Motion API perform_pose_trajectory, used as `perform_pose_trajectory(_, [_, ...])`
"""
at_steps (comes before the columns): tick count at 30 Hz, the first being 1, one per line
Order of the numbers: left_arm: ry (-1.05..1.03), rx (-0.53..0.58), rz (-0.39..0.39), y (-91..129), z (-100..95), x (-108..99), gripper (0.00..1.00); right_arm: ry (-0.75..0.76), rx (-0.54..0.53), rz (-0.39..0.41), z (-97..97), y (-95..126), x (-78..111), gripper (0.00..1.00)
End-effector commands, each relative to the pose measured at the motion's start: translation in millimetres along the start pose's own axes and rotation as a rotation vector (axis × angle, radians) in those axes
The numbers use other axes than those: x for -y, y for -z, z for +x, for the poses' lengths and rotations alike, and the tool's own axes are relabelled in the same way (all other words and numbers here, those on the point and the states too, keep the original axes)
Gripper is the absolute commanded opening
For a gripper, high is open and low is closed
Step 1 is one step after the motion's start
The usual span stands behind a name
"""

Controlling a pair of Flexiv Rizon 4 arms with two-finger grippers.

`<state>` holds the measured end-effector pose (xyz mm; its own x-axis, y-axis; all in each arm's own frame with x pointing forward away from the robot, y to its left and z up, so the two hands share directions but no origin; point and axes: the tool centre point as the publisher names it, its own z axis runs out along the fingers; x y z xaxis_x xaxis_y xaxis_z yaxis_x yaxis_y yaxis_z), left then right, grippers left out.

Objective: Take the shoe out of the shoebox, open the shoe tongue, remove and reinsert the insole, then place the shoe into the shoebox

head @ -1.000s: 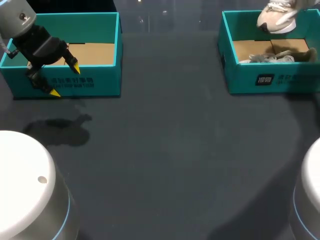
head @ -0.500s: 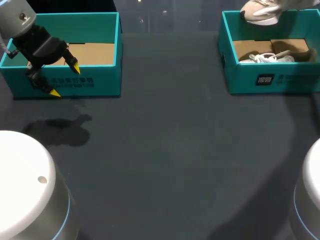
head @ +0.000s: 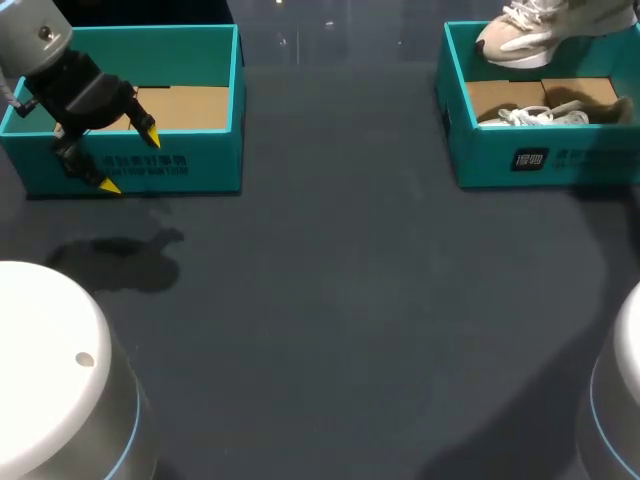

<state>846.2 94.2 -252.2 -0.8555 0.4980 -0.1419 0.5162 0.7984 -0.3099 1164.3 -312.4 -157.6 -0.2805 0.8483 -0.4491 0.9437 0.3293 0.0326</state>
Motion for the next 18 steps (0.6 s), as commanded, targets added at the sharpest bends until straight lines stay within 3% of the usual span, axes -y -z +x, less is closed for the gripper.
perform_pose_trajectory(1, [0.0,0.0,-0.002,0.2,0.5,0.2,1.0,-0.021,-0.026,-0.018,-2.2,-3.8,1.7,0.0])
perform_pose_trajectory(8, [0.0,0.0,-0.002,0.2,0.5,0.2,1.0,-0.21,-0.016,-0.03,0.3,-18.1,11.9,0.0])
perform_pose_trajectory(13, [0.0,0.0,-0.002,0.2,0.5,0.2,1.0,-0.389,0.05,-0.035,-0.1,-20.2,25.6,0.0])
perform_pose_trajectory(18, [0.0,0.0,-0.002,0.2,0.5,0.2,1.0,-0.389,0.05,-0.035,-0.1,-20.2,25.6,0.0])
